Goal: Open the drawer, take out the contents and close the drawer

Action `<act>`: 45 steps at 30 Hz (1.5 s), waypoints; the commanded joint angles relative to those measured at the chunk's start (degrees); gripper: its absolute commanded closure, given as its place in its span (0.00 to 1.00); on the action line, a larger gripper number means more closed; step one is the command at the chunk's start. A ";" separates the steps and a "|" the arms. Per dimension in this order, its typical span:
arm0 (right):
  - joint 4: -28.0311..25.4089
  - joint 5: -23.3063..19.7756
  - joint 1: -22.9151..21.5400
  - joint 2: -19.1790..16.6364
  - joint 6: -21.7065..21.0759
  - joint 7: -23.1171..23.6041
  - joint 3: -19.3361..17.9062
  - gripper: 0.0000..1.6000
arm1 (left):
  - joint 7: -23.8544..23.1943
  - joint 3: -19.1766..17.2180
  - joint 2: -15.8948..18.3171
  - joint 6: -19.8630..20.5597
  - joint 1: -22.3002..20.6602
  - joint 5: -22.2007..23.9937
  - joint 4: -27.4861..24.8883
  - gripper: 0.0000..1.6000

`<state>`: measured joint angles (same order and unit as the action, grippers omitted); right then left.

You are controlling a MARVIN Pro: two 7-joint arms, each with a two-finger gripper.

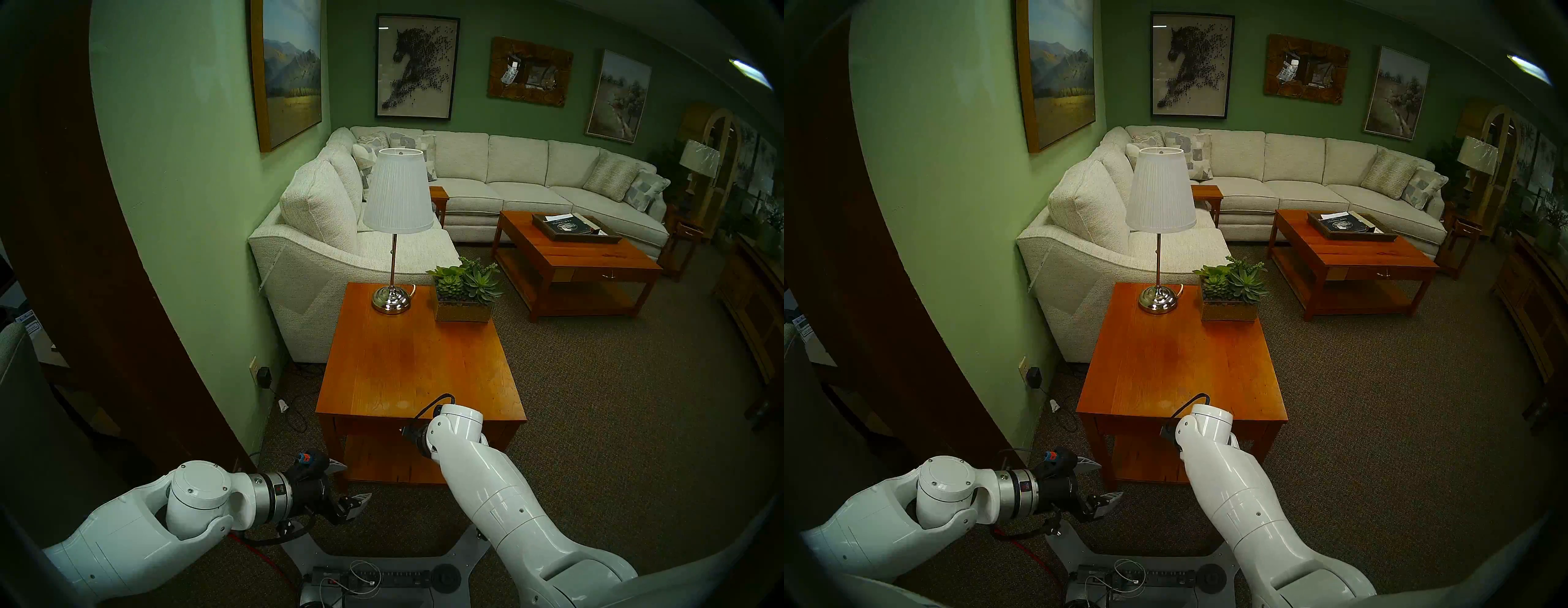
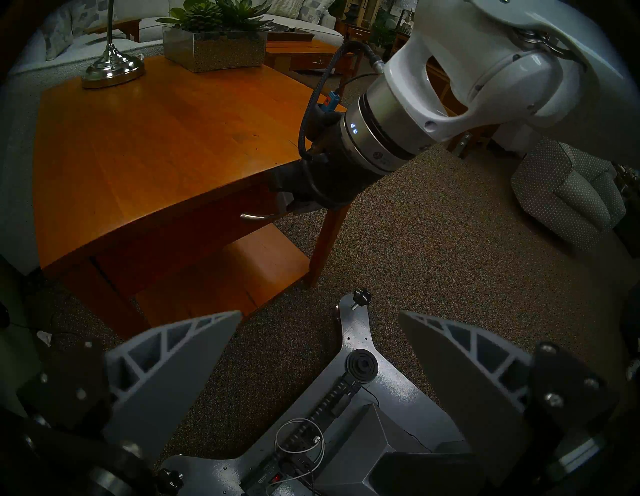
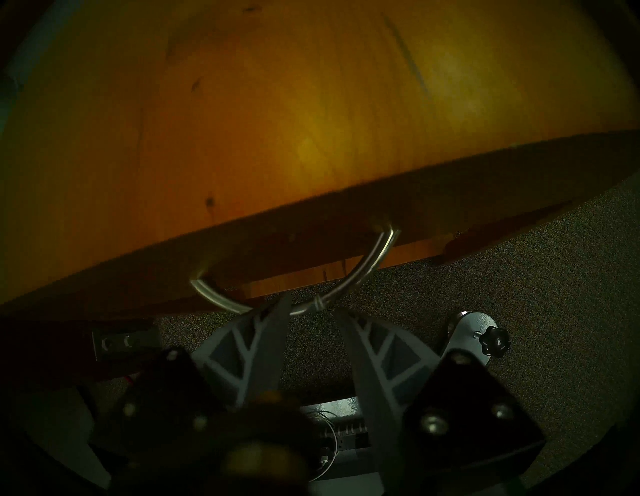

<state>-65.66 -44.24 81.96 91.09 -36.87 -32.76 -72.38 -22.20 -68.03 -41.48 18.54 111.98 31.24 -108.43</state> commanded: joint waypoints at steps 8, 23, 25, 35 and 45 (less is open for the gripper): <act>1.10 -0.97 3.88 -0.18 -2.19 -0.63 0.96 0.55 | -0.06 -0.36 -0.03 -0.28 -0.51 0.03 -1.17 0.00; -3.14 -2.29 6.95 -1.41 -5.26 -3.34 1.60 0.53 | -0.07 -0.35 -0.03 -0.28 -0.52 0.03 -1.15 0.00; -3.58 -2.70 7.13 -1.71 -5.66 -3.81 1.81 0.53 | -0.07 -0.34 -0.03 -0.28 -0.53 0.03 -1.15 0.00; -10.30 -6.19 12.34 -4.77 -8.45 -7.34 2.62 0.52 | -0.09 -0.30 -0.08 -0.28 -0.57 0.03 -1.03 0.00; -21.45 -6.59 17.01 -8.01 -8.28 -9.07 3.52 0.47 | -0.10 -0.31 -0.07 -0.28 -0.57 0.03 -1.05 0.00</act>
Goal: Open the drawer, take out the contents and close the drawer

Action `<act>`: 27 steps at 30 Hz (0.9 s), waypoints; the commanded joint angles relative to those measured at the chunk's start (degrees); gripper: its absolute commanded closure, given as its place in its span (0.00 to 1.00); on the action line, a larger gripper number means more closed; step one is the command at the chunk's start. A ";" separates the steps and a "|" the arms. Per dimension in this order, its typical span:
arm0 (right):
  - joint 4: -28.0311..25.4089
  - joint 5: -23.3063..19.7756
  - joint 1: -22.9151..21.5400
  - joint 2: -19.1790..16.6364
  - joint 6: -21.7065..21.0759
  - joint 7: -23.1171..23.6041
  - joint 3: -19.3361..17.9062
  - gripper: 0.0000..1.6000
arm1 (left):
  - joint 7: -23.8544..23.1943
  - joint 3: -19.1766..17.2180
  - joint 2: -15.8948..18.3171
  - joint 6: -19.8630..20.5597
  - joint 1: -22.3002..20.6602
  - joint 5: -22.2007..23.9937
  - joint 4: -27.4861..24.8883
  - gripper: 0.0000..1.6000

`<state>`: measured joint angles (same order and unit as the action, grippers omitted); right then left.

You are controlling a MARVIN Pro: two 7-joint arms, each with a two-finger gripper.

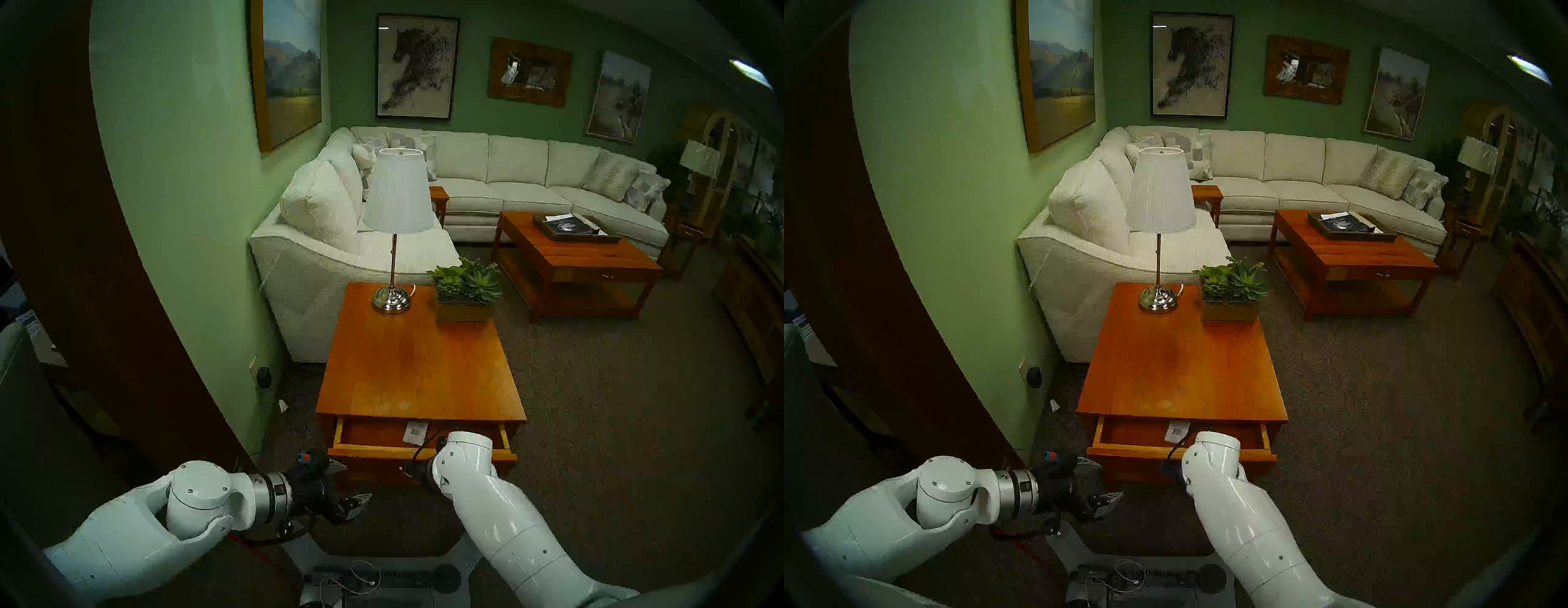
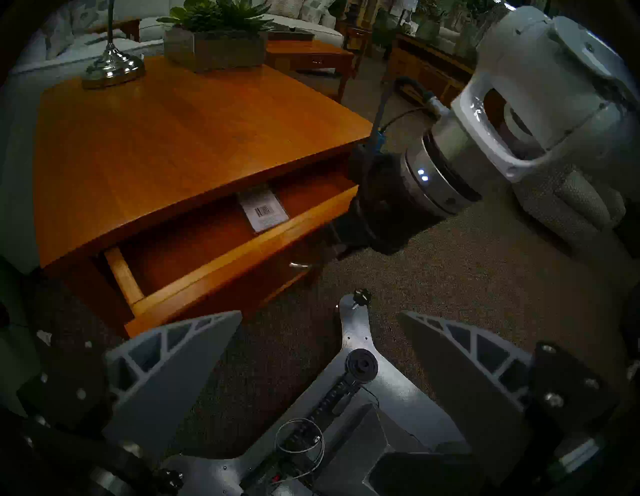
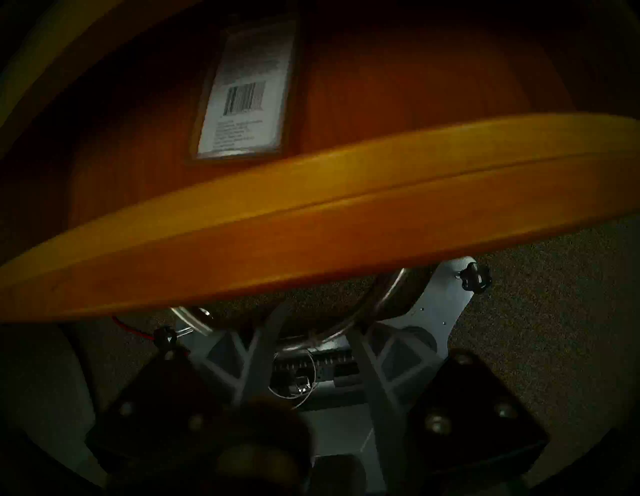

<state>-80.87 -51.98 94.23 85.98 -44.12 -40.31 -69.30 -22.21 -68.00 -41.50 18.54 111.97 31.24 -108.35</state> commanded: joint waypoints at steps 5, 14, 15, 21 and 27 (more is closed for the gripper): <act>-9.71 2.27 4.43 -3.99 -0.99 -1.97 1.73 0.47 | -0.09 -0.31 -0.08 -0.28 -0.58 0.03 -1.04 0.00; -15.05 2.76 3.43 -4.43 -1.61 -1.84 2.92 0.41 | -0.09 -0.26 -0.15 -0.27 -0.61 0.04 -0.81 0.00; -15.54 2.77 3.41 -4.48 -1.71 -1.93 2.95 0.41 | -0.09 -0.25 -0.15 -0.27 -0.61 0.04 -0.79 0.00; -19.22 2.63 4.05 -5.48 -2.91 -2.65 2.77 0.39 | -0.10 -0.23 -0.19 -0.28 -0.63 0.04 -0.70 0.00; -22.95 2.42 4.37 -6.18 -4.10 -3.20 2.40 0.38 | -0.12 -0.21 -0.21 -0.29 -0.66 0.04 -0.64 0.00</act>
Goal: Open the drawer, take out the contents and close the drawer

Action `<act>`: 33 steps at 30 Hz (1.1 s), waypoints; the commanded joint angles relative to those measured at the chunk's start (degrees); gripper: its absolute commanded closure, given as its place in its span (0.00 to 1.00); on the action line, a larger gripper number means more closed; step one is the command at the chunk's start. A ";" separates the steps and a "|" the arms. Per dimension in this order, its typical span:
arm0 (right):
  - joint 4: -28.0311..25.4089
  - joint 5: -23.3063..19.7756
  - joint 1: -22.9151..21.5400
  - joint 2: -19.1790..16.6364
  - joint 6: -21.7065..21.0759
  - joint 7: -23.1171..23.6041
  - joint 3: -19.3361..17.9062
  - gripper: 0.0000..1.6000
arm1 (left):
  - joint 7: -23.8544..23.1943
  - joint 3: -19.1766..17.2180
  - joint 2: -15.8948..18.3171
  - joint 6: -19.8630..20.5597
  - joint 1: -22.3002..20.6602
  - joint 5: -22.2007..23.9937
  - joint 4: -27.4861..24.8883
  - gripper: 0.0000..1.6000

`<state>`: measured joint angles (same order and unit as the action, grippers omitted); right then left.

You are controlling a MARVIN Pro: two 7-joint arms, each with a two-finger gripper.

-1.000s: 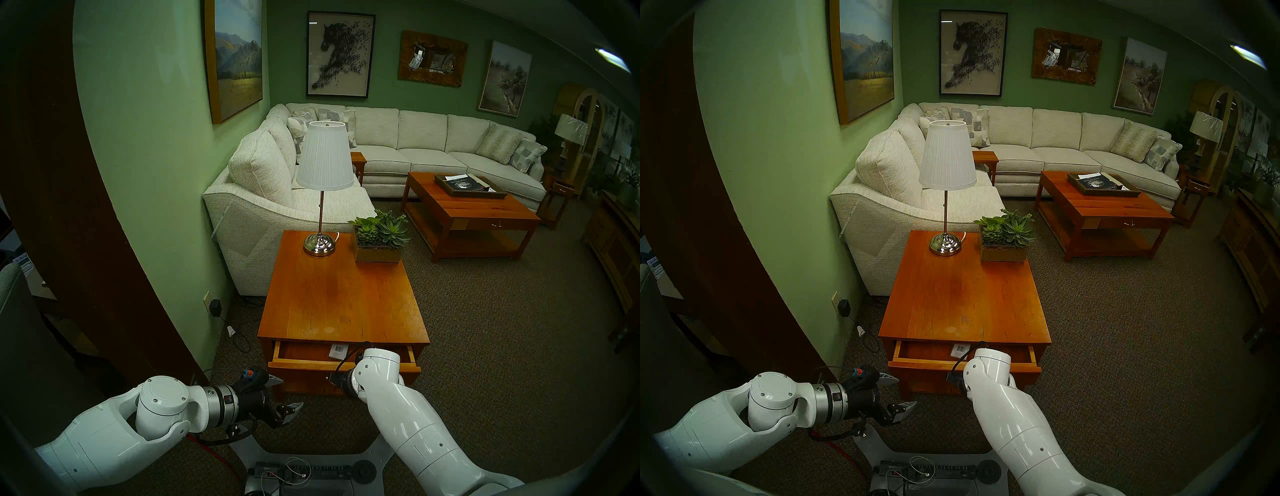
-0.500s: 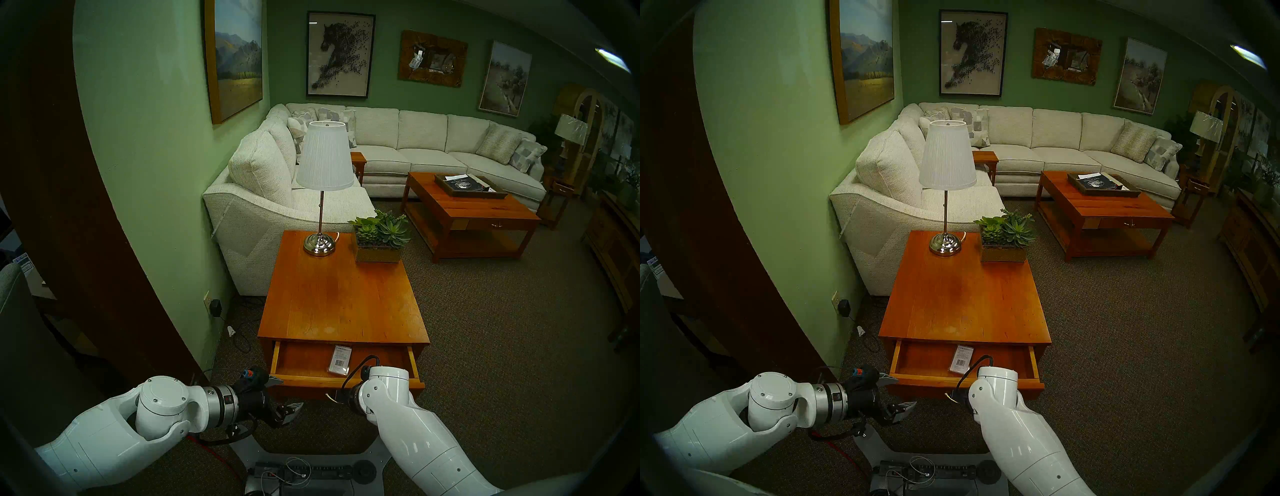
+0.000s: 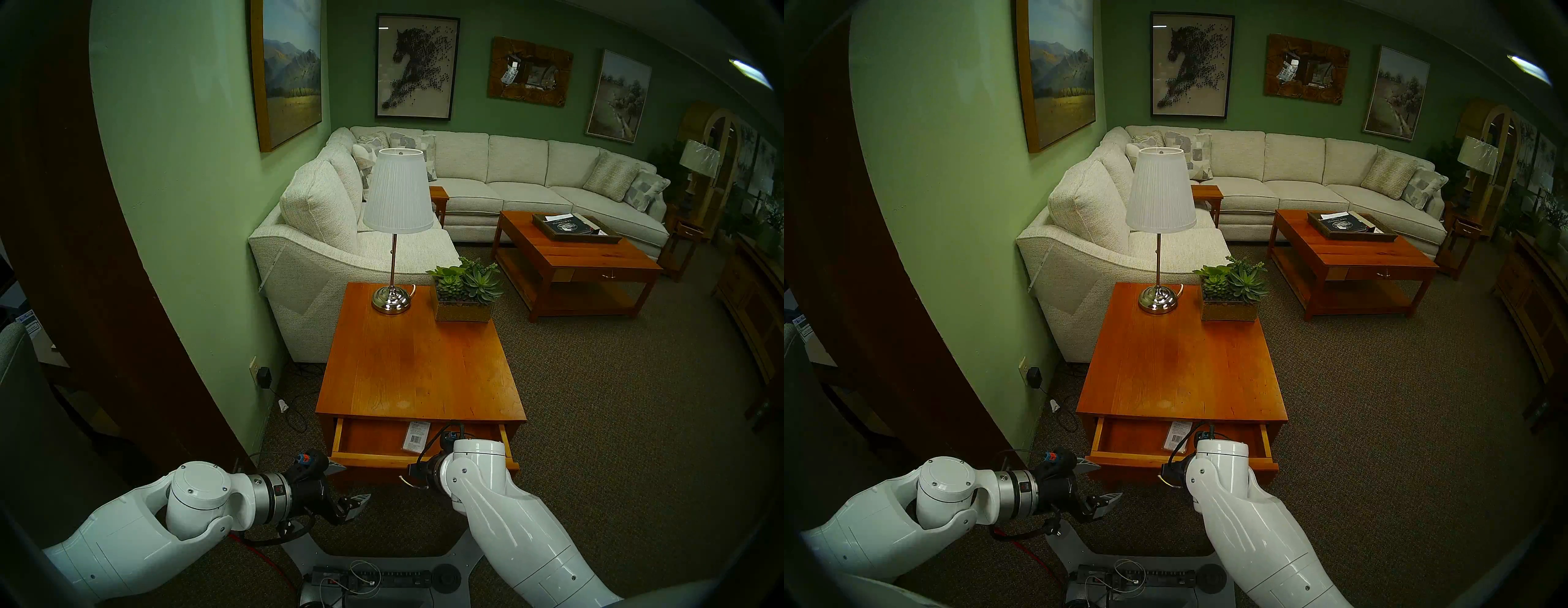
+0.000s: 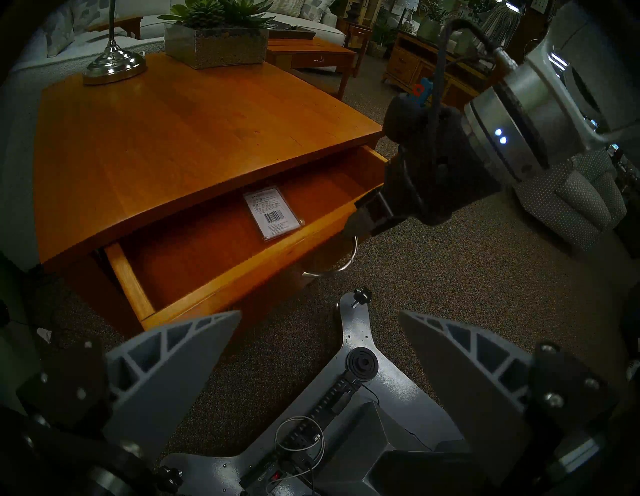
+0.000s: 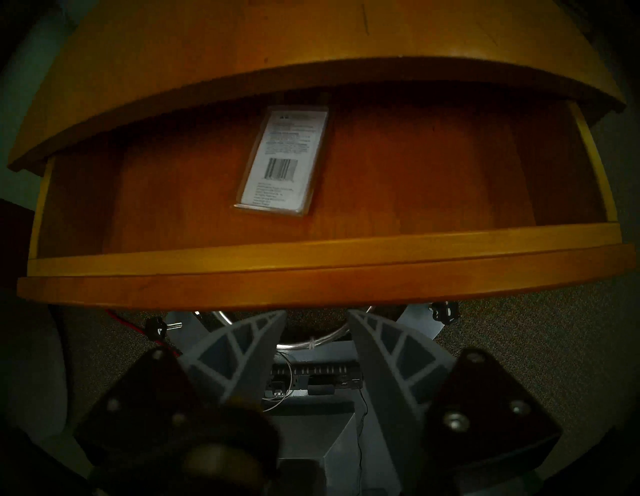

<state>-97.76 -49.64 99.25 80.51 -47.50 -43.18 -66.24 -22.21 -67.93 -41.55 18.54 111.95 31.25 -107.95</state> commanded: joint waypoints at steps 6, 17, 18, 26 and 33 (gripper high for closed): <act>-10.73 -0.07 0.04 -2.03 -2.12 -1.15 -2.01 0.37 | -0.13 -0.28 -0.17 -0.31 -0.67 0.03 -1.08 0.00; -17.21 -4.33 1.22 -6.46 -7.50 -0.03 -6.38 0.30 | -0.11 -0.40 0.01 -0.32 -0.57 0.02 -1.53 0.00; -17.89 -5.33 1.43 -7.26 -7.50 0.39 -7.02 0.29 | -0.10 -0.41 0.02 -0.31 -0.55 0.02 -1.57 0.00; -11.15 -10.38 -3.93 -9.57 -7.50 3.46 -7.49 0.20 | -0.04 -0.45 0.07 -0.29 -0.48 0.03 -1.68 0.00; -6.12 -10.81 -7.47 -9.70 -7.50 5.67 -5.94 0.21 | -0.04 -0.45 0.07 -0.29 -0.49 0.03 -1.67 0.00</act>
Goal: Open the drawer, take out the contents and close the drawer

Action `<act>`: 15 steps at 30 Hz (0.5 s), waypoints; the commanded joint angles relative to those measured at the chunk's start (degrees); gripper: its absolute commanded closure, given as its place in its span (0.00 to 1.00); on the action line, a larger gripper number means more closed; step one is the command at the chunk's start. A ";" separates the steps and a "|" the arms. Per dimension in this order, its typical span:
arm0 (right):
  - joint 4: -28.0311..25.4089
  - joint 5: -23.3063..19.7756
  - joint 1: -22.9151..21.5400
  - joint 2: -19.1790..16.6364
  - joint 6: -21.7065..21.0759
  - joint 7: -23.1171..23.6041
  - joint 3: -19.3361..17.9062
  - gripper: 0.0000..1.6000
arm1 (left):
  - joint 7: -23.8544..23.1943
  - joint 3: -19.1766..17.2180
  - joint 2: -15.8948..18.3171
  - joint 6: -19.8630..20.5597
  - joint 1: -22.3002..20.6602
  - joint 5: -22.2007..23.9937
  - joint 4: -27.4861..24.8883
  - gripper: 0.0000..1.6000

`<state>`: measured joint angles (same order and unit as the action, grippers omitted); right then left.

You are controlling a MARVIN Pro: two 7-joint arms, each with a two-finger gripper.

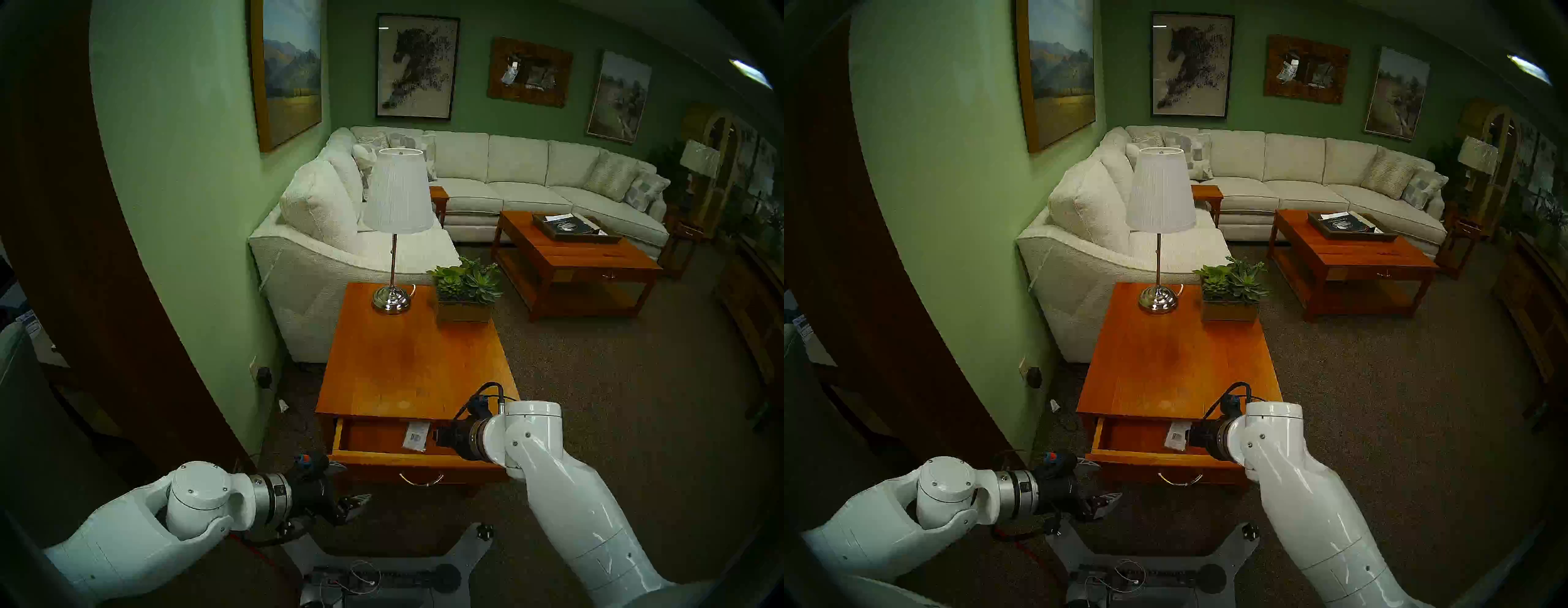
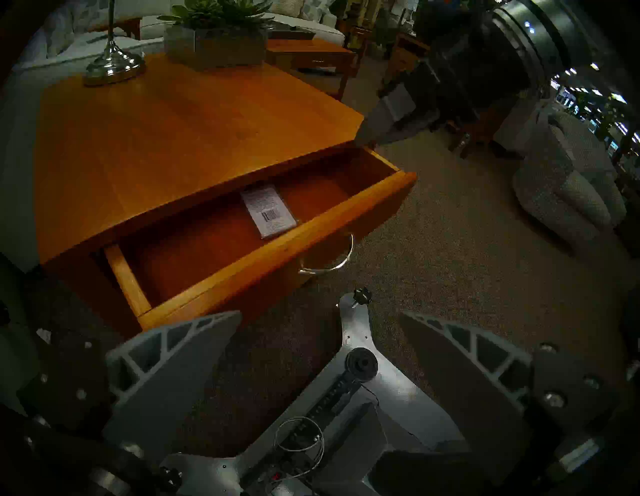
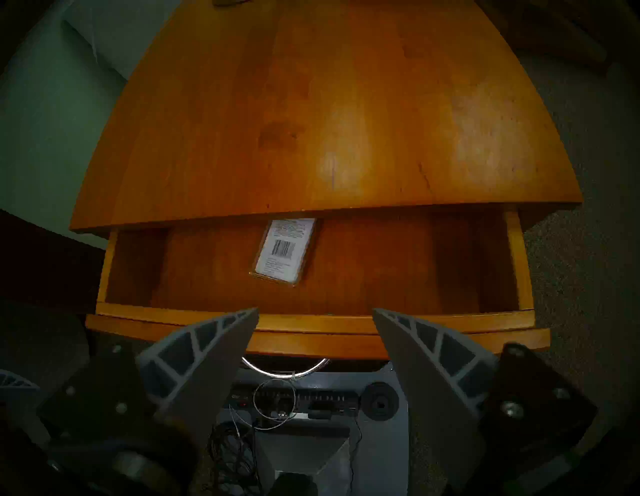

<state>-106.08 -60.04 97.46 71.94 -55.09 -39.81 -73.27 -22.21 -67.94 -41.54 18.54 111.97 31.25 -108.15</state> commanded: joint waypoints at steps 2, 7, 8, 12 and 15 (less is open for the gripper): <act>3.80 0.04 -6.86 -1.17 0.09 3.12 1.85 0.22 | -0.04 -0.44 0.05 -0.29 -0.51 0.03 -1.46 0.00; 5.61 0.30 -8.58 -1.71 0.09 4.13 3.31 0.22 | -0.05 -0.43 0.04 -0.29 -0.52 0.03 -1.45 0.00; 6.04 0.27 -8.99 -1.83 0.09 4.34 3.68 0.23 | -0.05 -0.43 0.05 -0.29 -0.52 0.03 -1.45 0.00; 8.46 0.65 -10.52 -1.88 0.09 5.27 4.81 0.24 | -0.04 -0.44 0.05 -0.29 -0.51 0.03 -1.46 0.00; 10.96 0.58 -11.69 -1.59 0.09 5.78 5.32 0.24 | -0.03 -0.44 0.06 -0.29 -0.50 0.03 -1.48 0.00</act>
<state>-97.26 -59.94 90.99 70.36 -55.09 -35.48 -68.66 -22.20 -67.94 -41.53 18.54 111.97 31.25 -108.17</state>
